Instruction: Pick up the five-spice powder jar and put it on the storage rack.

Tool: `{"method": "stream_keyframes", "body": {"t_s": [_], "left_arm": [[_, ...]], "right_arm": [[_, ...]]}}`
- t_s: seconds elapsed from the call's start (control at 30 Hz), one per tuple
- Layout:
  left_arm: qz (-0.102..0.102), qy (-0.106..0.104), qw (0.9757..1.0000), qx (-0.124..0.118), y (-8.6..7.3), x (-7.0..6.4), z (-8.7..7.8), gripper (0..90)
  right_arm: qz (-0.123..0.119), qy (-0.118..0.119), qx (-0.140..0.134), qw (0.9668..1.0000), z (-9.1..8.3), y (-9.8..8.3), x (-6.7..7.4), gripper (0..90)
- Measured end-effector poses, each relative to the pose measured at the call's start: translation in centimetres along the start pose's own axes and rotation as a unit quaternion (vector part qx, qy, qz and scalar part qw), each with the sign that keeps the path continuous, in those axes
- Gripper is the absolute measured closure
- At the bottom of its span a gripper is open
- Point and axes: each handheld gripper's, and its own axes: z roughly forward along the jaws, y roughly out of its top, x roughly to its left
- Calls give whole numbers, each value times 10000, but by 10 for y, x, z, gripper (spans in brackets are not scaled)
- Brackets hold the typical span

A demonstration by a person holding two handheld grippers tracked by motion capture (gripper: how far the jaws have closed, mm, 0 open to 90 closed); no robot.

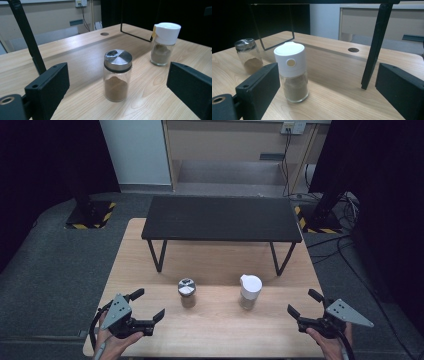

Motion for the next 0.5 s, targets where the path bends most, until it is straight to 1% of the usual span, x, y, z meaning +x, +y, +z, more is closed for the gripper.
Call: {"method": "stream_keyframes", "body": {"t_s": [0.13,0.2,0.3,0.5], "left_arm": [[12,58,10000,-39,-1,0,-1,32],[10,58,10000,-61,-1,0,-1,32],[59,68,9999,-102,-2,-1,-2,32],[65,64,9999,-114,-2,-1,-1,31]], "right_arm": [[-33,13,23,10000,0,0,0,63],[-41,7,22,10000,0,0,0,63],[-79,8,-10,10000,0,0,0,66],[-89,34,2,10000,0,0,0,66]]}}
